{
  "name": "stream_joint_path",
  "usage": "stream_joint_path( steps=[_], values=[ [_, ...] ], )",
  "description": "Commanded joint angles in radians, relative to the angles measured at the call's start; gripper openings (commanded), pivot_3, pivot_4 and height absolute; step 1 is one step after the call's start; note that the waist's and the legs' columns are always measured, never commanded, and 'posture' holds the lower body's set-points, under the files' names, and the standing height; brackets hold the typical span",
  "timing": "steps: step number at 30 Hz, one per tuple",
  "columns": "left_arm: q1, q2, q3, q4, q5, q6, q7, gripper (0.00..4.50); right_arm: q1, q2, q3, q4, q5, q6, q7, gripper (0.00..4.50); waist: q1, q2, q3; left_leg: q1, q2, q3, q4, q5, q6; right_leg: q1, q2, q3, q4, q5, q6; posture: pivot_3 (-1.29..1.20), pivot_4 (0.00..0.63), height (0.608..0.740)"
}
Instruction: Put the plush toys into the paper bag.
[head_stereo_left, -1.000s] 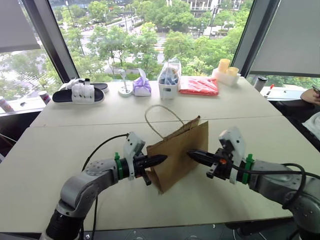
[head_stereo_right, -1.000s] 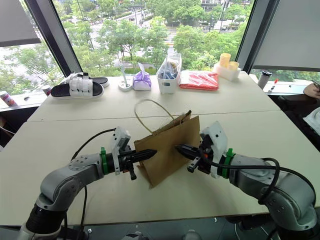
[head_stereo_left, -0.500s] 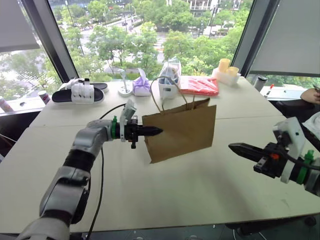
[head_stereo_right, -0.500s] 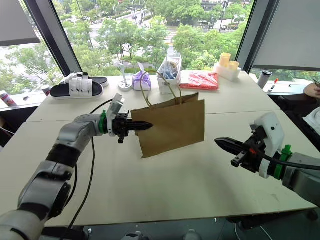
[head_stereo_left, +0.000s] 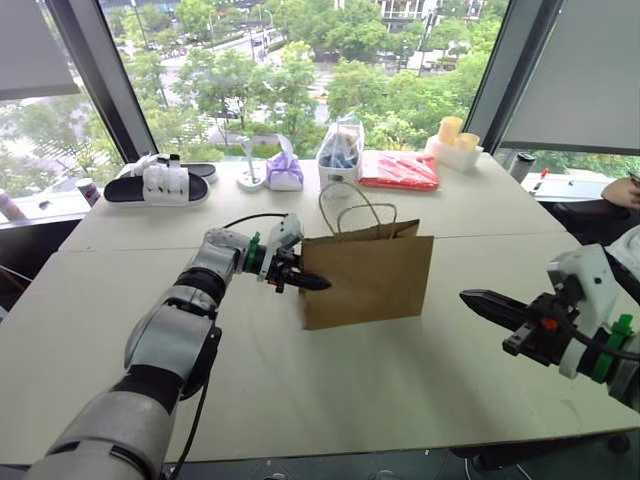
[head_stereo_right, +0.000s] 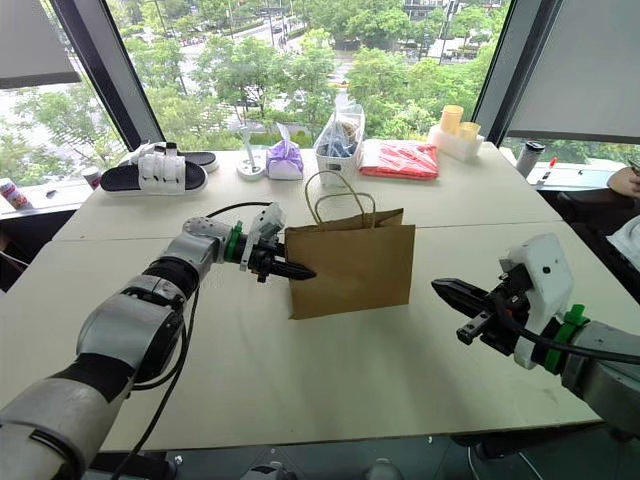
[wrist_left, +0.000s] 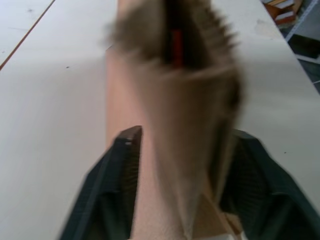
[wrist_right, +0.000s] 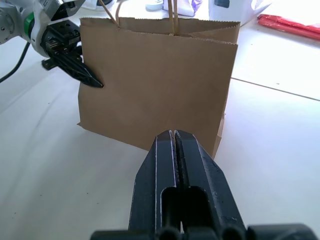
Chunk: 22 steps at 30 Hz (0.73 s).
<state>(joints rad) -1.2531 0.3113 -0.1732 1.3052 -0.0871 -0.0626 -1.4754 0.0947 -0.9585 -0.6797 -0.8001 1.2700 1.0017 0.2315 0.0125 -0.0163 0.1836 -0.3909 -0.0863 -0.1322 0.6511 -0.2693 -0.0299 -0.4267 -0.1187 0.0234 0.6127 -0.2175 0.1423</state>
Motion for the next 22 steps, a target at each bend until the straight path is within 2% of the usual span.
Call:
stream_joint_path(
  steps=[1,2,5,9,11,16,19,22],
  values=[
    [-0.029,0.021,0.042,-0.008,0.017,-0.025,0.005,4.26,0.008,-0.006,0.005,-0.024,-0.014,-0.035,0.004,0.0,0.0,0.0,0.0,0.0,0.0,0.0,0.0,0.0,0.0,0.0,0.0,0.0,0.0,0.0,0.0,0.0,0.15,0.74],
    [-0.026,0.028,0.052,-0.012,0.018,-0.029,0.008,4.45,0.008,-0.009,0.015,-0.021,-0.02,-0.04,0.007,0.0,0.0,0.0,0.0,0.0,0.0,0.0,0.0,0.0,0.0,0.0,0.0,0.0,0.0,0.0,0.0,0.0,0.15,0.74],
    [0.001,0.087,0.096,-0.045,0.007,-0.054,0.055,4.45,-0.022,-0.021,0.072,0.002,-0.047,-0.057,0.035,0.0,-0.006,-0.001,0.001,0.0,0.0,0.0,0.0,0.0,0.0,0.0,0.0,0.0,0.0,0.0,0.0,0.0,0.15,0.74],
    [0.061,0.185,0.18,-0.154,-0.05,0.021,0.067,4.45,-0.076,-0.037,0.176,0.045,-0.129,-0.088,0.109,0.0,-0.025,-0.001,0.0,0.001,0.0,-0.001,-0.001,0.0,0.0,-0.001,0.0,0.0,0.002,0.0,0.0,0.0,0.15,0.74],
    [0.117,0.221,0.218,-0.273,-0.088,0.094,0.076,4.45,-0.108,-0.04,0.222,0.068,-0.164,-0.099,0.136,0.0,-0.025,-0.001,0.0,0.001,0.001,-0.001,-0.001,0.0,0.0,-0.001,0.001,0.0,0.002,0.0,0.0,0.0,0.15,0.74],
    [0.393,0.274,0.285,-0.807,-0.224,0.394,0.154,4.45,-0.161,-0.039,0.297,0.11,-0.23,-0.116,0.201,0.0,-0.023,0.0,0.0,0.0,0.004,-0.002,-0.001,0.0,0.0,-0.001,0.0,0.0,0.001,0.0,0.0,0.0,0.15,0.74],
    [0.61,0.272,0.339,-1.193,-0.344,0.615,0.284,4.45,-0.192,-0.039,0.327,0.136,-0.254,-0.118,0.239,0.0,-0.024,-0.001,0.0,0.0,0.004,-0.004,-0.001,0.0,0.0,-0.001,0.0,0.001,0.001,0.0,0.0,0.0,0.15,0.74],
    [0.749,0.249,0.375,-1.441,-0.436,0.753,0.411,4.45,-0.228,-0.031,0.358,0.172,-0.294,-0.13,0.271,0.0,-0.022,-0.001,0.0,0.0,0.005,-0.005,0.0,0.0,-0.001,-0.001,0.0,0.001,0.001,0.0,0.0,0.0,0.15,0.74]
  ],
)
